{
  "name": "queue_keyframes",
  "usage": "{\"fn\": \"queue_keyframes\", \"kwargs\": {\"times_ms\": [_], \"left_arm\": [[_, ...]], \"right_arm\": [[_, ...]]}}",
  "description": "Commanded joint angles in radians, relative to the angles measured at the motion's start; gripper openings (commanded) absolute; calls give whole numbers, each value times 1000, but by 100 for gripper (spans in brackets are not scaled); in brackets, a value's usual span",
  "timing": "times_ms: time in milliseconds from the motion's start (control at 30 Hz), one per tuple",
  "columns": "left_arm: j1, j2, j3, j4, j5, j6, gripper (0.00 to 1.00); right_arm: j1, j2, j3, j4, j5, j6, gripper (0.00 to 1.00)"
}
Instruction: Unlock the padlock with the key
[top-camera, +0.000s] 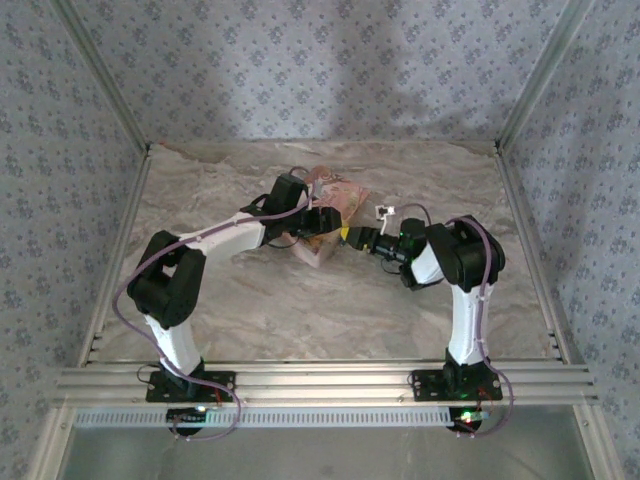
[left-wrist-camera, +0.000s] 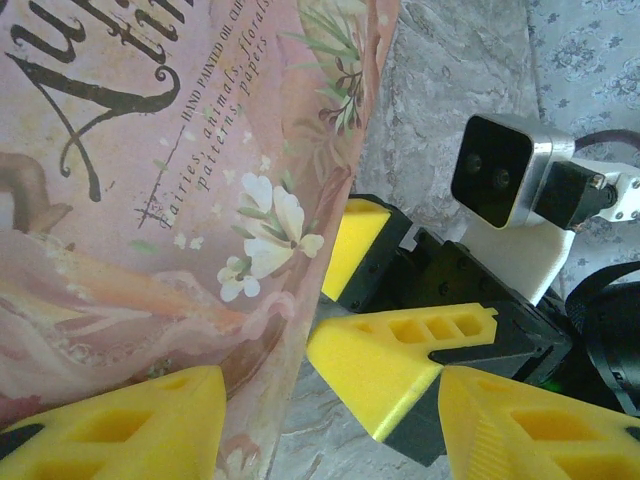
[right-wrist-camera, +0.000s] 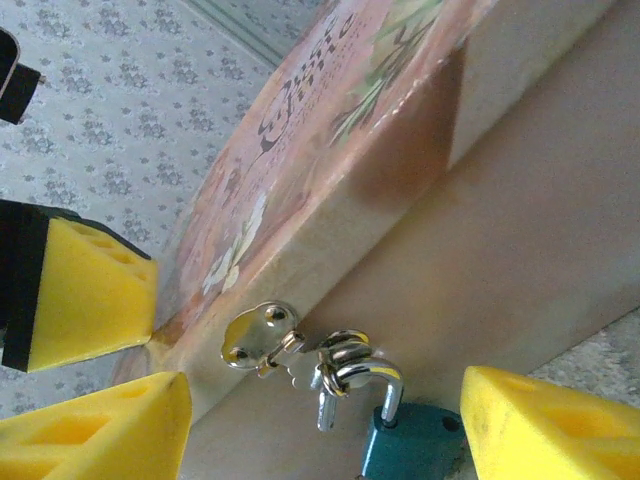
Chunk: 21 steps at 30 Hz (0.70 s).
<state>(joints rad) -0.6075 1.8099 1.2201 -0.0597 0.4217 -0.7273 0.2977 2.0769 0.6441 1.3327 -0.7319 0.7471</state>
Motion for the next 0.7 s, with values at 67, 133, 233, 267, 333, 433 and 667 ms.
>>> {"fn": "queue_keyframes", "kwargs": {"times_ms": [67, 133, 233, 267, 333, 433, 667], "left_arm": [[22, 20, -51, -162, -55, 1, 59], [24, 21, -50, -162, -56, 0, 59], [26, 22, -51, -161, -53, 1, 59], [27, 22, -52, -161, -53, 2, 59], [29, 22, -53, -161, -54, 3, 59], [29, 20, -54, -161, -53, 3, 59], [34, 19, -60, -157, -50, 6, 59]], "right_arm": [[21, 8, 14, 29, -54, 0, 69], [28, 9, 13, 38, -70, 7, 67], [34, 9, 7, 57, -81, 13, 64], [35, 9, 7, 60, -84, 14, 62], [36, 9, 9, 59, -94, 12, 60], [39, 1, 13, 59, -112, 4, 55], [39, -29, 0, 59, -141, -19, 47]]}}
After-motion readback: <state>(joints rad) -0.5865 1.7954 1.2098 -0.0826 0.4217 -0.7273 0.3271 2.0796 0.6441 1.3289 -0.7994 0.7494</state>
